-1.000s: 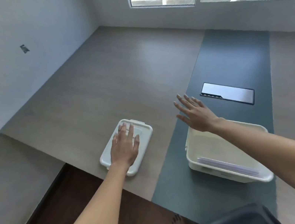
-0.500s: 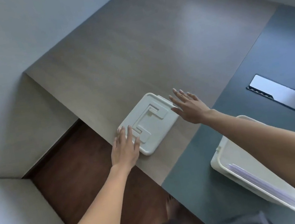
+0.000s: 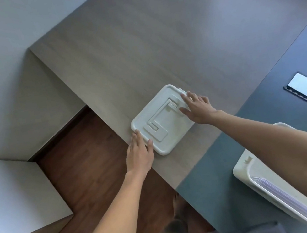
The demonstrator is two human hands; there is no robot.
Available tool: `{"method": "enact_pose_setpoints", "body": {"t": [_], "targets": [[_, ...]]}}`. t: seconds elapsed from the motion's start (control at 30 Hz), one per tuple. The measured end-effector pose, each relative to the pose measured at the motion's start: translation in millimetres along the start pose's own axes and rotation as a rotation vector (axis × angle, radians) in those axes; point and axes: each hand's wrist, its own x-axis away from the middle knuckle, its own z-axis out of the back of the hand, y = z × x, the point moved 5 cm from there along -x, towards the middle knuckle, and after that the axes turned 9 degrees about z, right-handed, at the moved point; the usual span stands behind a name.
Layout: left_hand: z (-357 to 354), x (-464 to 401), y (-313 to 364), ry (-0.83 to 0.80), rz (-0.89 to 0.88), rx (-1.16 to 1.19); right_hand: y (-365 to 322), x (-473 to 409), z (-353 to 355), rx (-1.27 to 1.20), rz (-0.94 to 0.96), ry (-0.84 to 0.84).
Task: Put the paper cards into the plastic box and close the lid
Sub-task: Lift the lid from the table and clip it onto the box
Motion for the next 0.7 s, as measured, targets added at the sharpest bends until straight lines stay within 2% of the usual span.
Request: {"method": "enact_pose_setpoints", "body": {"t": [0.2, 0.3, 0.4, 0.6, 0.7], "targets": [[6.7, 4.2, 11.8, -0.102, 0.163, 0.387, -9.0, 0.7, -2.0, -0.207, -0.15, -0.03], [17.2, 0.5, 12.8, -0.038, 0.241, 0.625, -12.2, 4.0, 0.6, -0.321, -0.207, -0.026], [24.2, 1.0, 10.6, -0.011, 0.323, 0.759, -11.0, 12.7, 7.4, -0.448, -0.264, -0.018], [27.8, 6.3, 4.5, 0.0, 0.582, 1.2, -9.5, 37.9, 12.3, -0.645, -0.291, -0.046], [31.8, 9.1, 10.3, 0.006, 0.555, 1.251, -11.4, 48.4, 22.3, -0.693, -0.274, 0.007]]}}
